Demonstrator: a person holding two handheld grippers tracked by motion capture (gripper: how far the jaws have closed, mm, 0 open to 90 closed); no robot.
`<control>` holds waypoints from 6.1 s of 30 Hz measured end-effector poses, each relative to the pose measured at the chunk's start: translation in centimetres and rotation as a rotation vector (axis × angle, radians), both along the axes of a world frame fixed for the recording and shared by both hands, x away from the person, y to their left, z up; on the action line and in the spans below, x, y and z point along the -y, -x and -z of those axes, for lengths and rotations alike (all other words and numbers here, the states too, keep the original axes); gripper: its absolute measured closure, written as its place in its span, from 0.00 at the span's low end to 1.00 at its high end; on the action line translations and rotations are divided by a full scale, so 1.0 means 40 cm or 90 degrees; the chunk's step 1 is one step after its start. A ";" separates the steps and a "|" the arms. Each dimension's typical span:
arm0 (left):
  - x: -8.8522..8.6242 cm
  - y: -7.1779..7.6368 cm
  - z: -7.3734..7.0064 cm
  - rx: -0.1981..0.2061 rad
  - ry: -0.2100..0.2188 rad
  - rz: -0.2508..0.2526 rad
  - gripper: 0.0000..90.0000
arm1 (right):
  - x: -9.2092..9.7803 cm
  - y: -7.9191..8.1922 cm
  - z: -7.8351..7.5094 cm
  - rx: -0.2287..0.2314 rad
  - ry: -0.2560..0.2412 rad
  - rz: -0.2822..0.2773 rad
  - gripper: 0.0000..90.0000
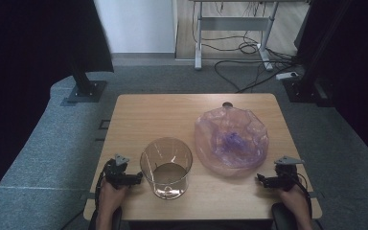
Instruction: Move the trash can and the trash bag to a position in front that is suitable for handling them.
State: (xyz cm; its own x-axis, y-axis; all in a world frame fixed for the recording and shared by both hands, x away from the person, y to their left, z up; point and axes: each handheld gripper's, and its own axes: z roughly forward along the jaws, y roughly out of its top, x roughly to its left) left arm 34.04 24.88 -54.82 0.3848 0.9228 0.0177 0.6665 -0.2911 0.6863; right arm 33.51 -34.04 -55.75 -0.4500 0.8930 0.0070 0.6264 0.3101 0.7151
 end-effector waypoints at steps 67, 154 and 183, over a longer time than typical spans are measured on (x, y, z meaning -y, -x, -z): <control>0.120 0.029 -0.133 0.060 0.029 0.125 0.00 | -0.131 0.012 -0.233 0.054 -0.052 -0.113 0.00; 0.191 -0.047 0.002 0.001 0.002 0.141 0.00 | -0.180 -0.167 -0.244 -0.005 0.002 -0.057 0.00; 0.192 -0.047 0.003 0.000 0.003 0.136 0.00 | -0.044 -0.067 -0.105 -0.101 0.070 -0.008 0.02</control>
State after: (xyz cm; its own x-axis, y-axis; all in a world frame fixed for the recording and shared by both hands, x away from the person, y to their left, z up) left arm 35.90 17.19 -54.93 0.5711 0.8208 0.0130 0.5906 -0.4219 0.6879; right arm 36.19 -32.27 -51.56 -0.4622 0.8866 -0.0181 0.7246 0.3894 0.5687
